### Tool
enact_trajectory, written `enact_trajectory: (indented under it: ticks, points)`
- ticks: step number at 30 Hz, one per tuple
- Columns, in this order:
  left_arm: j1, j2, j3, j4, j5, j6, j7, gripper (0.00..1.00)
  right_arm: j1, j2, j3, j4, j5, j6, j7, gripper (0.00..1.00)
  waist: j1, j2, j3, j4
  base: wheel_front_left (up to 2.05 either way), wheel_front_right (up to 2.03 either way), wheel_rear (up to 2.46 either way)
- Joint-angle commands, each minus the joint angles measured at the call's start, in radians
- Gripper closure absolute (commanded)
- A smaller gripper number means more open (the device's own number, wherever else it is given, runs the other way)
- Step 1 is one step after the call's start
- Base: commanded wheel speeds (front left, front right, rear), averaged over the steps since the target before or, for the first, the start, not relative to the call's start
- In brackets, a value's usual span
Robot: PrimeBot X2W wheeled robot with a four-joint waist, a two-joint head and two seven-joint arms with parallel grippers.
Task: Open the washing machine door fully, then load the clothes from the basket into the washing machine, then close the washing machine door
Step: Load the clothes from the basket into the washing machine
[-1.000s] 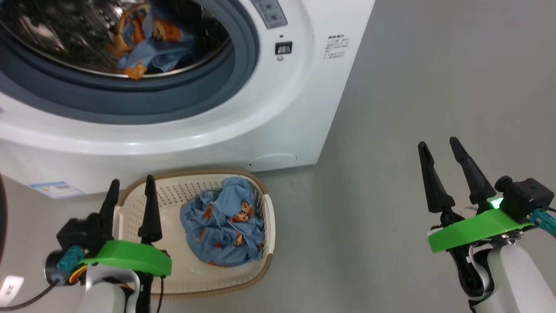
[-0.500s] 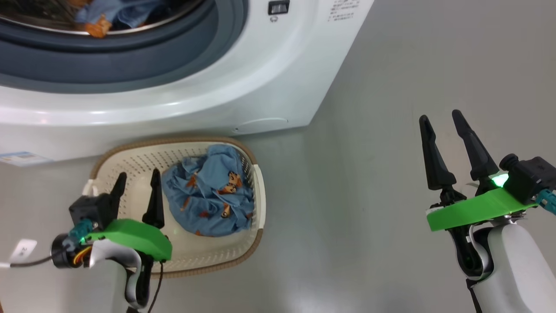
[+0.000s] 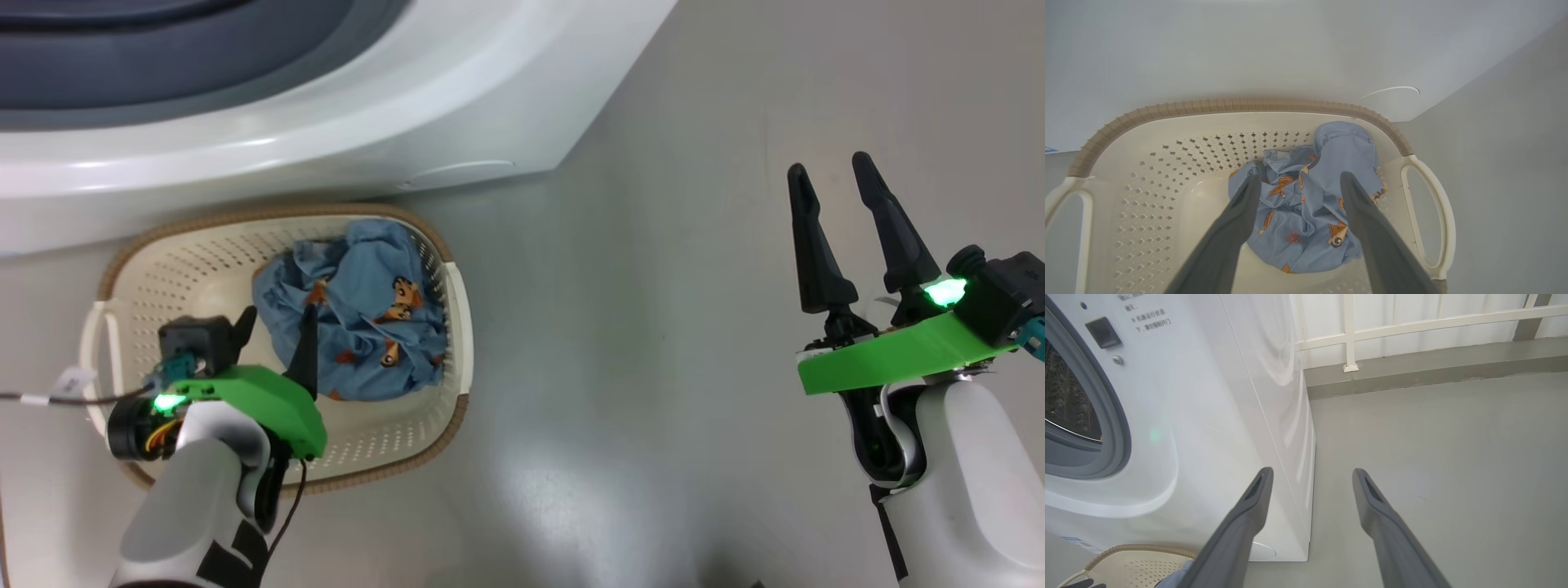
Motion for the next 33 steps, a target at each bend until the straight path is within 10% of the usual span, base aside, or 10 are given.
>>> enact_trajectory:
  ticks: [1, 33]
  points:
    - [-0.027, 0.031, -0.007, 0.026, -0.029, -0.002, 0.009, 0.0, -0.001, 0.005, 0.022, -0.026, -0.009, 0.002, -0.005, 0.0, -0.0001, 0.0, 0.043, -0.025, 0.0, 0.0, 0.0]
    - [-0.337, 0.173, -0.504, 0.22, -0.367, -0.003, 0.131, 0.0, -0.085, 0.037, 0.057, -0.06, -0.006, 0.002, -0.005, 0.0, -0.0001, 0.0, 0.284, -0.144, 0.0, 0.0, 0.0]
